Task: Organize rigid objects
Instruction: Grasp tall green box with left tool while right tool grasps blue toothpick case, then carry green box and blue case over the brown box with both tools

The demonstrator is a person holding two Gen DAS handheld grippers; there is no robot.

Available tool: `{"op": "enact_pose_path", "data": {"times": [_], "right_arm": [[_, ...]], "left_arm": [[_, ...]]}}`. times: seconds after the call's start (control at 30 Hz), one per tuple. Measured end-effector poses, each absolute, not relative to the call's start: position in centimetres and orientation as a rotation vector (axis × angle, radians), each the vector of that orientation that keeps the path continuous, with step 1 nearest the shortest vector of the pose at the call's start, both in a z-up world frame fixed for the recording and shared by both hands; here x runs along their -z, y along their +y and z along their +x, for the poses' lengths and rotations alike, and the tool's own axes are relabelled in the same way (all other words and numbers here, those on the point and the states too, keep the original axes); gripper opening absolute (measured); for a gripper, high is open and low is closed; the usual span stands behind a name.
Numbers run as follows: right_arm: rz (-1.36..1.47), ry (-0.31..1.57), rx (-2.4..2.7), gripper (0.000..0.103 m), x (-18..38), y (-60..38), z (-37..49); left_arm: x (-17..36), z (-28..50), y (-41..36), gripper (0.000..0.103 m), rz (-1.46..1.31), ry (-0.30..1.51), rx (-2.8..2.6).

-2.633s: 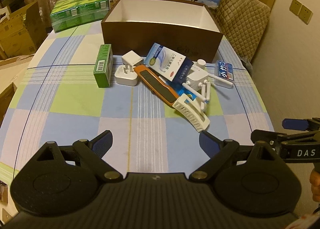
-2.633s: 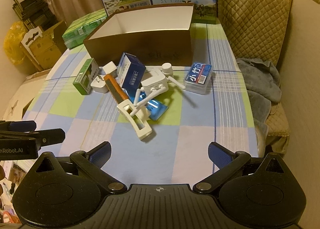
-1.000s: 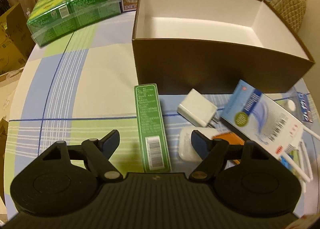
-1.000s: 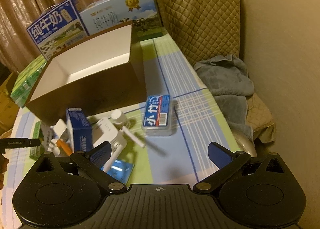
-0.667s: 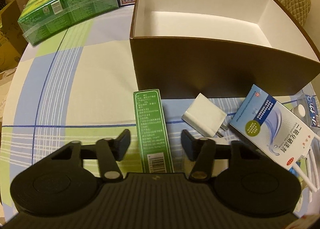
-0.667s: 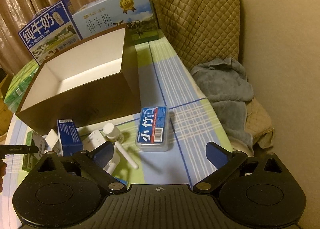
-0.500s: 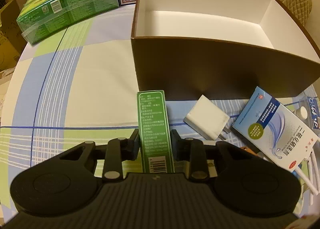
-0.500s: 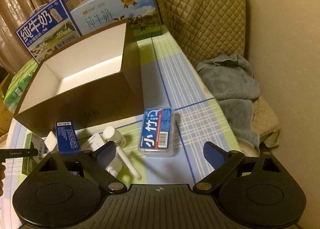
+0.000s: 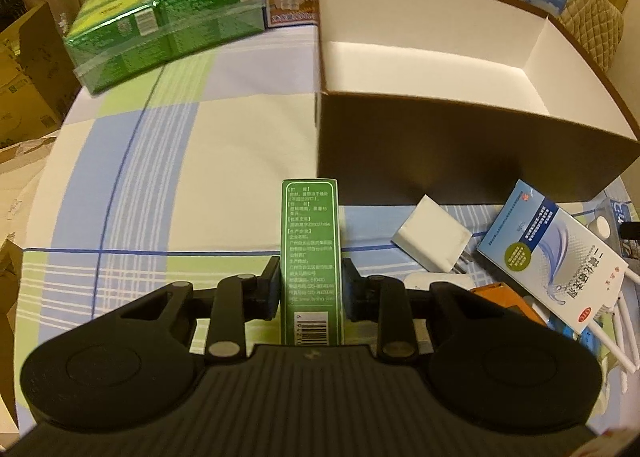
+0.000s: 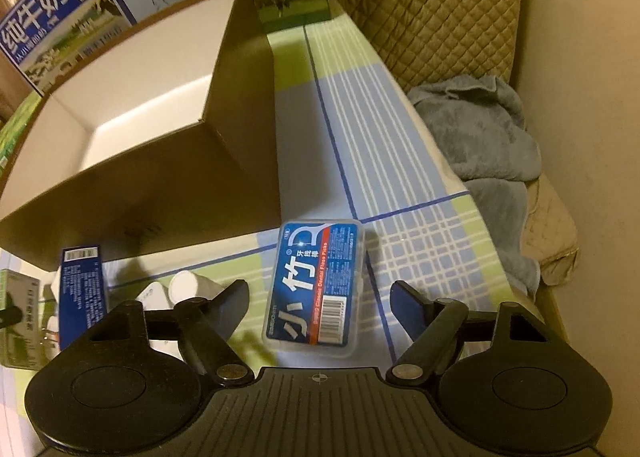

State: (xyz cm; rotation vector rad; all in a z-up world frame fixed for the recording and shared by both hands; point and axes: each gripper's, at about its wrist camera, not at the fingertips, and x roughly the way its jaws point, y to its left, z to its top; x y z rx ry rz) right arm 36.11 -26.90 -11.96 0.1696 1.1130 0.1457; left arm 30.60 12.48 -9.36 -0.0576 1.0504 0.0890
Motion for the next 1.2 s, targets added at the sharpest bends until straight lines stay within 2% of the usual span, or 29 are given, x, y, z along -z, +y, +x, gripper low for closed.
{"op": "enact_pose_path", "data": {"times": [0.3, 0.53, 0.9, 1.2], "right_arm": [[0.131, 1.181, -0.144, 0.058, 13.7, -25.9, 38.1], [0.071, 1.156, -0.169, 0.055, 13.2, -25.7, 37.4], [0.122, 0.965, -0.198, 0.055, 4.8, -27.1, 37.2], [0.147, 0.864, -0.334, 0.055, -0.1, -23.2, 39.0]], "left_arm": [[6.6, 29.9, 13.0, 0.025, -0.064, 0.994, -0.092], [4.7, 30.0, 12.7, 0.025, -0.062, 0.948, -0.074], [1.2, 32.0, 11.6, 0.025, -0.039, 0.863, -0.022], [-0.4, 33.7, 10.7, 0.025, -0.039, 0.817, 0.016]]}}
